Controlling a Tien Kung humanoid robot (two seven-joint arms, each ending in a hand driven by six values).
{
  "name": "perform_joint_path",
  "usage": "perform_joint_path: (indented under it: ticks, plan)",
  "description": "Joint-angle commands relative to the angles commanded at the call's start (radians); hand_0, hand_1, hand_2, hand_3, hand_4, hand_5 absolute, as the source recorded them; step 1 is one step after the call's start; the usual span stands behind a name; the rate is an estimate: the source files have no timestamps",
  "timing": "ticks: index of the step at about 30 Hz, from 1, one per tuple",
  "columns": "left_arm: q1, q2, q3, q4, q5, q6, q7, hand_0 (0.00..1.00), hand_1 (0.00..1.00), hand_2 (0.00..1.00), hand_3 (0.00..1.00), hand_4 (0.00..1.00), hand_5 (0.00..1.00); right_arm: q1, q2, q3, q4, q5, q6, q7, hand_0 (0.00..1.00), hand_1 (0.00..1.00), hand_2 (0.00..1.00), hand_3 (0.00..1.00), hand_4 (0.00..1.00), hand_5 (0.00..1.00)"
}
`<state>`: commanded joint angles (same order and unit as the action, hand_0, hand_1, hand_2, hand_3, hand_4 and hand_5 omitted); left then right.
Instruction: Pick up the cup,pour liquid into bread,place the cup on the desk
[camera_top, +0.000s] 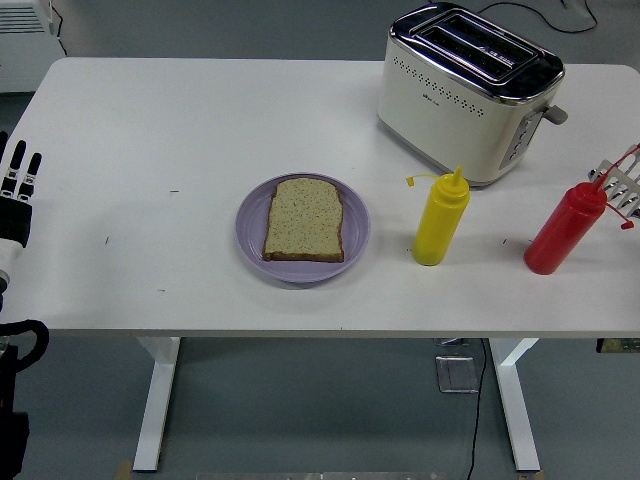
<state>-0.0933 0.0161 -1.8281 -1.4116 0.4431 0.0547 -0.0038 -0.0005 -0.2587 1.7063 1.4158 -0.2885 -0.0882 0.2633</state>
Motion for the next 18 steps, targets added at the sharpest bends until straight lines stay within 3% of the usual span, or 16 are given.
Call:
perform_joint_path:
  ticks: [18]
  plan:
    - [-0.004, -0.002, -0.004, 0.0, -0.001, 0.001, -0.001, 0.785, 0.741, 0.74, 0.698, 0.515, 0.998, 0.004, 0.001, 0.005, 0.0, 0.003, -0.003, 0.001, 0.778, 0.719, 0.724, 0.746, 0.59, 0.686]
